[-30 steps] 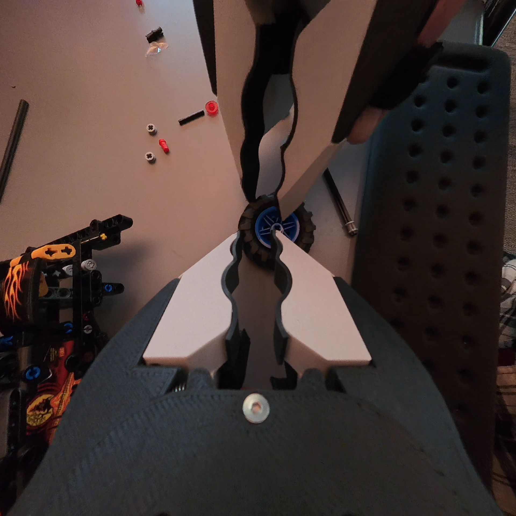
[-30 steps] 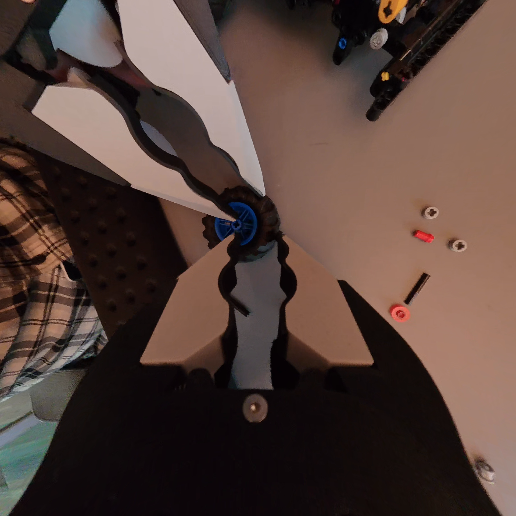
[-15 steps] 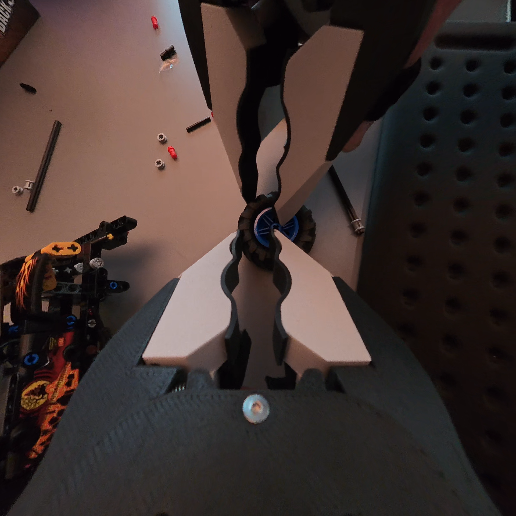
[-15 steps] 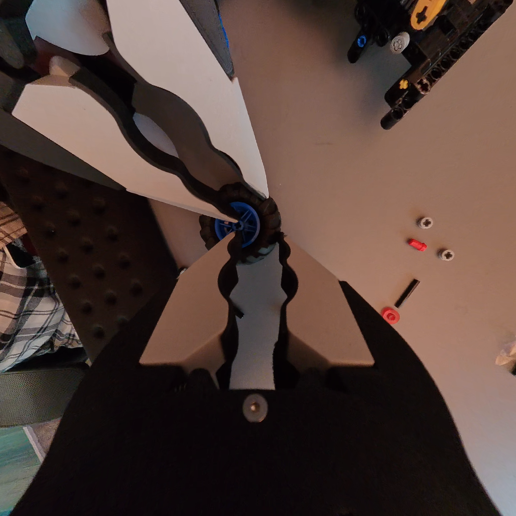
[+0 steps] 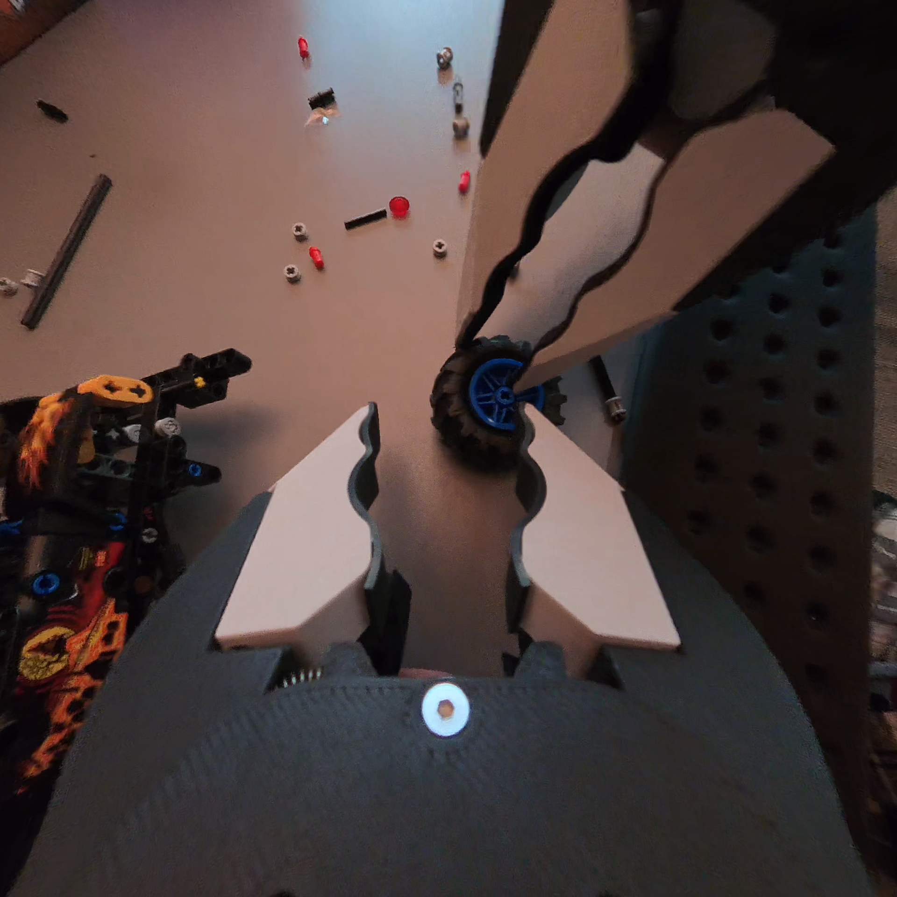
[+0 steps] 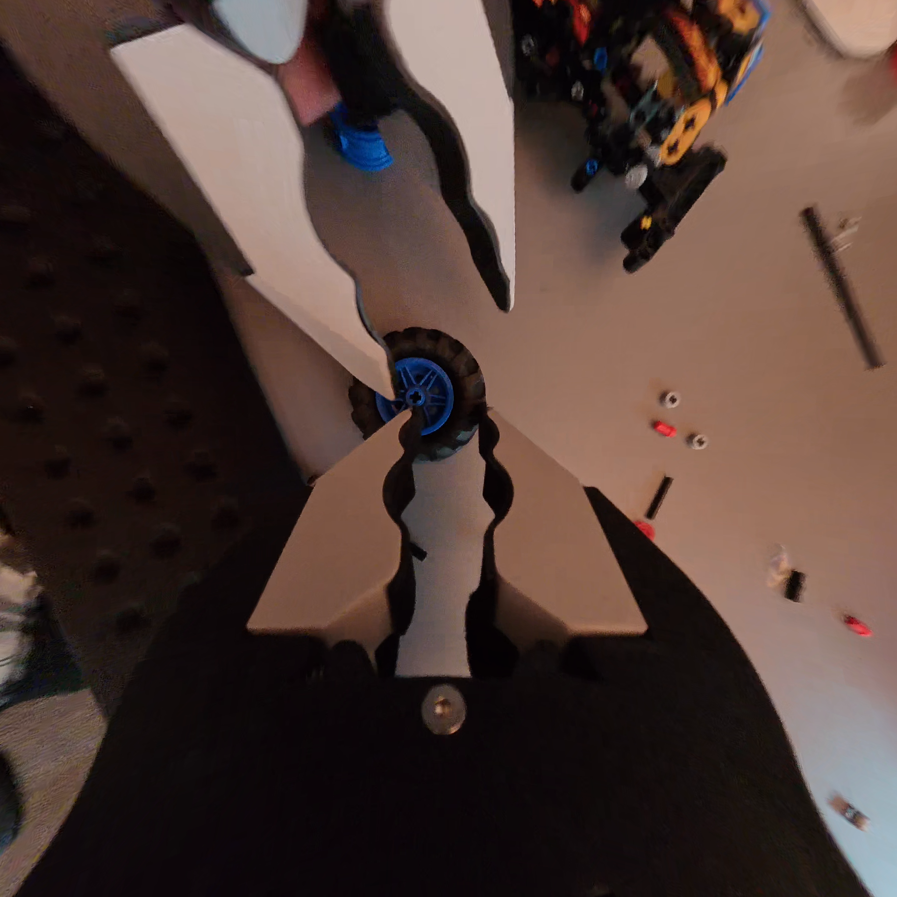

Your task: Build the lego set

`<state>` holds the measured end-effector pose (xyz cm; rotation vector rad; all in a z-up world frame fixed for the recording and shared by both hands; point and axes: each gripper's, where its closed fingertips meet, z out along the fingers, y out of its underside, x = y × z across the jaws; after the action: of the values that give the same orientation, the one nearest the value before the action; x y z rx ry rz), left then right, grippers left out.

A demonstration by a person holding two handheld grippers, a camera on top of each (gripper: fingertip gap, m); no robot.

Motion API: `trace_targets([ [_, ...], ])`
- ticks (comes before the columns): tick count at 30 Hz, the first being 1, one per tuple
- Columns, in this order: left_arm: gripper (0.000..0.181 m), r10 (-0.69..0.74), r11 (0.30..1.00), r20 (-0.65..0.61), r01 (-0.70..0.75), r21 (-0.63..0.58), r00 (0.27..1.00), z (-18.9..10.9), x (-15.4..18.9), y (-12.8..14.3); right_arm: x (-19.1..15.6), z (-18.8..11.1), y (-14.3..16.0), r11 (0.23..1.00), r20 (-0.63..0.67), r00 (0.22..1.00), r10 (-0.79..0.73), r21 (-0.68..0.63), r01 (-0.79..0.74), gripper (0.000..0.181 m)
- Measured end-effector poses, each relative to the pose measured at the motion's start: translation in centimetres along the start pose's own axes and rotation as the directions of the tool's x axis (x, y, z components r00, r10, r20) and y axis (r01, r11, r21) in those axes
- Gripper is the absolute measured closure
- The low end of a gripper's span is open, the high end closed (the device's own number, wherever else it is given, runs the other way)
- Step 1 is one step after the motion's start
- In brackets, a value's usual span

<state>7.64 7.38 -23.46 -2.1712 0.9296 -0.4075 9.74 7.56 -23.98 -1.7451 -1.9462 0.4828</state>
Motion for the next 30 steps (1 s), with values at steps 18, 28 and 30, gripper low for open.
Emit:
trace_targets([
  [18,0.149,0.199,0.975,-0.062,-0.191,0.115,0.978,-0.5,3.5,-1.3,-2.1,-1.8,0.3,0.946,0.209,0.966,0.151,0.254,-0.203,0.153],
  [28,0.146,0.124,0.992,-0.137,-0.121,0.028,0.983,0.6,3.5,0.3,-2.0,-1.3,0.2,0.963,0.172,0.979,0.114,0.224,-0.151,0.157],
  [30,0.153,0.155,0.988,-0.08,-0.155,0.009,0.985,1.0,3.1,0.2,-1.5,-0.9,0.3,0.973,0.108,0.987,0.121,0.184,-0.14,0.165],
])
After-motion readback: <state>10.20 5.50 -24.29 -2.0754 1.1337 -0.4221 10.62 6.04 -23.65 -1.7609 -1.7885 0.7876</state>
